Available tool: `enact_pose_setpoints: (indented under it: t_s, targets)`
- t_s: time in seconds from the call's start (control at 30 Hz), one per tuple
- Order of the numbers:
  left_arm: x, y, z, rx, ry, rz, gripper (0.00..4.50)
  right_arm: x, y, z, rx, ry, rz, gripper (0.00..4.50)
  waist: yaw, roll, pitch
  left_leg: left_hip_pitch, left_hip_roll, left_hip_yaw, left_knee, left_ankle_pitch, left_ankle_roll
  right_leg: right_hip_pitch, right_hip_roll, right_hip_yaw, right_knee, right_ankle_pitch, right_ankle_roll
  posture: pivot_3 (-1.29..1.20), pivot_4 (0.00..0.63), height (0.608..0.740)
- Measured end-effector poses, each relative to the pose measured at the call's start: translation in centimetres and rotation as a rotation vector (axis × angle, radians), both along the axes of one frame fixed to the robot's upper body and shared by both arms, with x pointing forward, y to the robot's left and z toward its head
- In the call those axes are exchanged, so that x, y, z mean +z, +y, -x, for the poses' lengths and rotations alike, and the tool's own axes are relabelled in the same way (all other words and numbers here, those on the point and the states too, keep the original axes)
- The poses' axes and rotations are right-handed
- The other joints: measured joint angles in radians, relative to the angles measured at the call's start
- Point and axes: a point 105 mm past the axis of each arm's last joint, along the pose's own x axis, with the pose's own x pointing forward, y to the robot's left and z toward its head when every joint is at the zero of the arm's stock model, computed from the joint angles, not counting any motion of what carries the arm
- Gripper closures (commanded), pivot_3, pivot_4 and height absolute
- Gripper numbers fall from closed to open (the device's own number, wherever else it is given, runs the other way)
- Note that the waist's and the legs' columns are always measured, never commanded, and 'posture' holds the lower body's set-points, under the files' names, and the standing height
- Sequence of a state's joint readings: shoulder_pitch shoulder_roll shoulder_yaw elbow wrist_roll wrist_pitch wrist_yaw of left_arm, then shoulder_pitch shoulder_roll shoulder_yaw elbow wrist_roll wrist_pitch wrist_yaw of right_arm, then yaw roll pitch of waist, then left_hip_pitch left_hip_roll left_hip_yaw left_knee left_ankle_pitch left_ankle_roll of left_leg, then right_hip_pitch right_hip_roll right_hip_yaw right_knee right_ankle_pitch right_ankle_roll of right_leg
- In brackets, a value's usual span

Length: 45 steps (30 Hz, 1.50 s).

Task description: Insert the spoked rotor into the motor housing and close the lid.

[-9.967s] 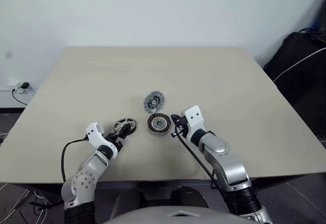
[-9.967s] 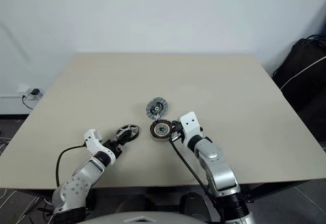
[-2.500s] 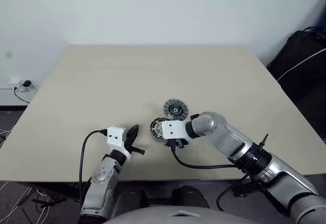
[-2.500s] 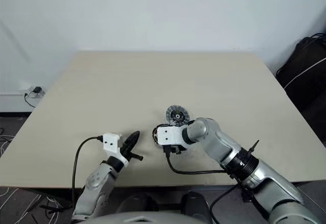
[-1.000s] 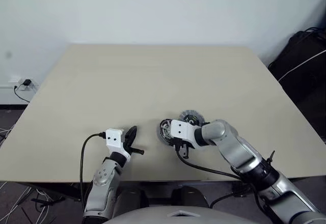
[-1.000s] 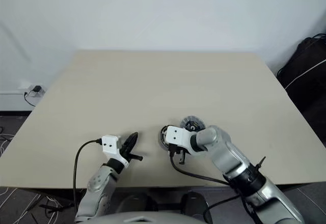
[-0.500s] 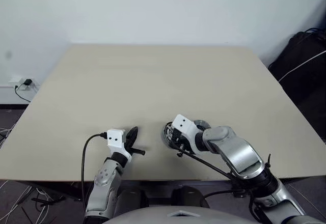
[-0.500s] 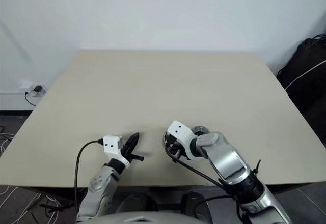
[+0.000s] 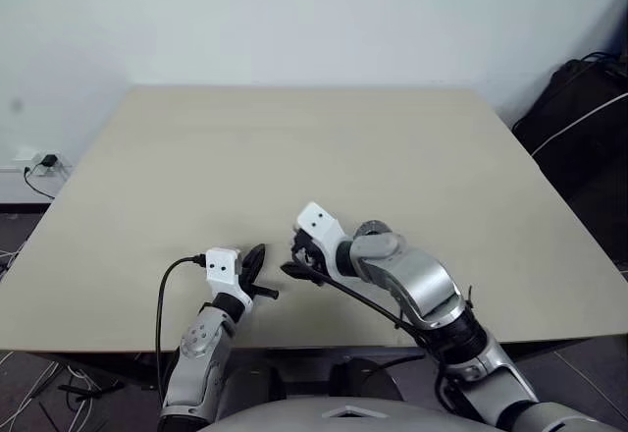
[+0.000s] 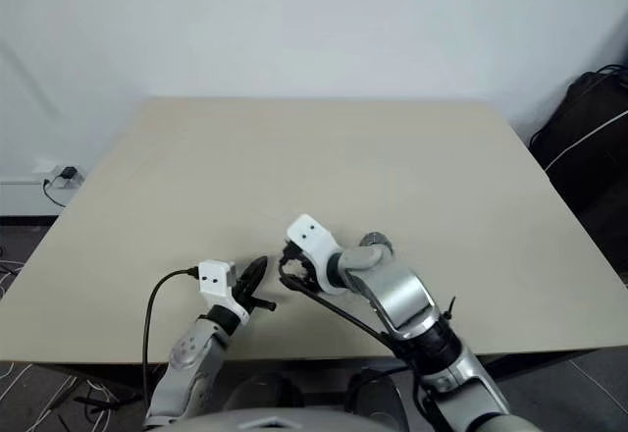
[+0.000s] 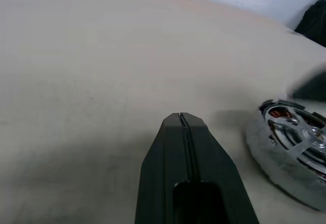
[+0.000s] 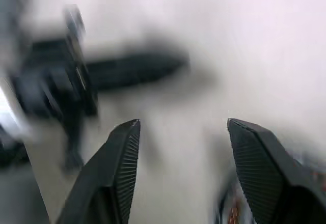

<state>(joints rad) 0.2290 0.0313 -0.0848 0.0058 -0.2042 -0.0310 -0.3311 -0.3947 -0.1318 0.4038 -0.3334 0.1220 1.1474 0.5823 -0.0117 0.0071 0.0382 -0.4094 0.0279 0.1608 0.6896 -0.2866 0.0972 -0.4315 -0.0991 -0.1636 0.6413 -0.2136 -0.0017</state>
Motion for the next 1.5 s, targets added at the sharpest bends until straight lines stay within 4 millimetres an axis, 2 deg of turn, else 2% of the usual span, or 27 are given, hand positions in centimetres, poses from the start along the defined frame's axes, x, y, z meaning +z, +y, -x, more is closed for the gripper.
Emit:
enact_pose_setpoints:
  t_s: [0.1, 0.17, 0.23, 0.3, 0.43, 0.5, 0.57, 0.63, 0.73, 0.8, 0.87, 0.93, 1.17, 1.33, 1.5]
  targets:
    - [-0.1, 0.3, 0.0, 0.001, 0.002, -0.010, 4.50, 2.8, 1.1, -1.5, -0.062, -0.064, -0.135, 1.79, 0.000, 0.000, 0.000, 0.000, 0.000, 0.000, 0.000, 0.000, 0.000, 0.000, 0.000, 0.000, 0.000, 0.000, 0.001, 0.00, 0.000, 0.740]
    - [-0.1, 0.4, 0.0, 0.001, 0.003, -0.013, 4.50, 4.9, 1.2, -2.7, -0.128, -0.123, -0.232, 2.17, 0.000, 0.000, 0.000, 0.000, 0.000, 0.000, 0.000, 0.000, 0.000, 0.000, 0.000, 0.001, 0.000, 0.001, 0.002, 0.00, 0.000, 0.740]
    - [-0.1, 0.5, 0.0, 0.000, 0.004, -0.015, 4.50, 6.7, 0.4, -4.1, -0.211, -0.220, -0.281, 2.67, 0.000, 0.000, 0.000, 0.000, -0.001, 0.000, 0.000, 0.000, -0.001, 0.000, 0.001, 0.001, -0.001, 0.002, 0.003, 0.00, 0.000, 0.740]
    - [-0.1, 0.5, 0.0, -0.004, 0.005, -0.018, 4.50, 7.5, -1.4, -5.5, -0.309, -0.325, -0.251, 3.37, 0.000, 0.000, 0.000, 0.000, -0.001, 0.001, 0.000, 0.000, -0.001, 0.000, 0.001, 0.002, -0.001, 0.001, 0.002, 0.00, 0.000, 0.740]
    - [-0.1, 0.5, 0.0, -0.010, 0.008, -0.020, 4.50, 7.7, -7.3, -8.1, -0.471, -0.563, -0.015, 4.47, -0.004, 0.000, 0.000, 0.000, -0.002, 0.004, 0.000, 0.000, -0.001, -0.001, 0.001, 0.006, -0.001, 0.002, 0.003, 0.00, 0.000, 0.740]
    - [-0.2, 0.5, 0.1, -0.017, 0.012, -0.023, 4.50, 7.8, -10.0, -8.7, -0.511, -0.639, 0.101, 4.47, -0.009, 0.001, 0.000, 0.000, -0.001, 0.005, -0.001, 0.000, -0.001, -0.001, 0.001, 0.006, 0.000, 0.001, 0.002, 0.00, 0.000, 0.740]
    - [-0.1, 0.3, -0.1, -0.027, 0.010, -0.022, 4.50, 7.3, -12.4, -8.8, -0.532, -0.678, 0.222, 4.47, -0.010, 0.001, 0.000, 0.000, -0.001, 0.004, -0.001, 0.001, -0.002, -0.001, 0.001, 0.006, 0.001, 0.000, 0.001, 0.00, 0.000, 0.740]
    - [-0.1, 0.2, 0.0, -0.032, 0.012, -0.022, 4.50, 6.0, -15.8, -8.4, -0.542, -0.672, 0.386, 4.47, -0.006, 0.001, 0.000, 0.000, -0.001, 0.004, -0.001, 0.001, -0.001, -0.002, 0.001, 0.006, 0.001, 0.000, 0.000, 0.00, 0.000, 0.740]
    - [-0.2, 0.2, 0.0, -0.035, 0.014, -0.023, 4.50, 2.9, -19.7, -6.6, -0.472, -0.563, 0.605, 4.47, -0.005, 0.001, 0.000, 0.000, 0.000, 0.004, -0.001, 0.001, -0.001, 0.000, 0.001, 0.006, 0.001, -0.001, -0.001, 0.00, 0.000, 0.740]
    - [-0.2, 0.2, 0.0, -0.038, 0.016, -0.024, 4.50, 0.7, -20.8, -4.8, -0.371, -0.460, 0.696, 4.47, -0.007, 0.002, -0.001, 0.000, 0.000, 0.004, -0.001, 0.001, -0.001, 0.000, 0.002, 0.005, 0.001, -0.001, -0.001, 0.00, 0.000, 0.740]
    - [-0.2, 0.1, 0.0, -0.040, 0.018, -0.023, 4.50, -0.8, -20.6, -3.1, -0.262, -0.375, 0.716, 4.47, -0.009, 0.002, 0.000, 0.001, 0.001, 0.004, -0.001, -0.001, 0.002, 0.000, 0.002, 0.005, 0.001, -0.001, -0.001, 0.00, 0.000, 0.740]
    - [-0.2, 0.1, 0.0, -0.045, 0.023, -0.022, 4.50, -1.5, -19.4, -1.6, -0.166, -0.315, 0.677, 4.47, -0.009, 0.001, 0.000, 0.004, 0.001, 0.002, -0.001, -0.002, 0.004, 0.001, 0.002, 0.003, 0.001, -0.001, -0.001, 0.00, 0.000, 0.740]
    - [-0.4, 0.2, 0.0, -0.047, 0.032, -0.025, 4.50, -1.1, -15.4, 0.1, -0.031, -0.248, 0.459, 4.47, 0.003, 0.000, 0.001, 0.004, 0.001, 0.001, 0.001, -0.003, 0.005, 0.003, 0.001, 0.003, 0.000, 0.000, 0.001, 0.00, 0.000, 0.740]
    - [-0.3, 0.3, 0.0, -0.043, 0.029, -0.030, 4.50, -0.1, -14.1, 0.8, 0.035, -0.225, 0.337, 4.47, 0.005, 0.000, 0.001, 0.003, 0.000, 0.001, 0.001, -0.003, 0.006, 0.003, 0.001, 0.003, -0.002, 0.000, 0.000, 0.00, 0.000, 0.740]
    - [-0.3, 0.5, -0.1, -0.039, 0.029, -0.031, 4.50, 0.2, -13.2, 1.2, 0.079, -0.219, 0.276, 4.47, 0.005, -0.001, 0.001, 0.003, 0.000, 0.001, 0.001, -0.003, 0.006, 0.003, 0.001, 0.003, -0.002, 0.000, 0.001, 0.00, 0.000, 0.740]
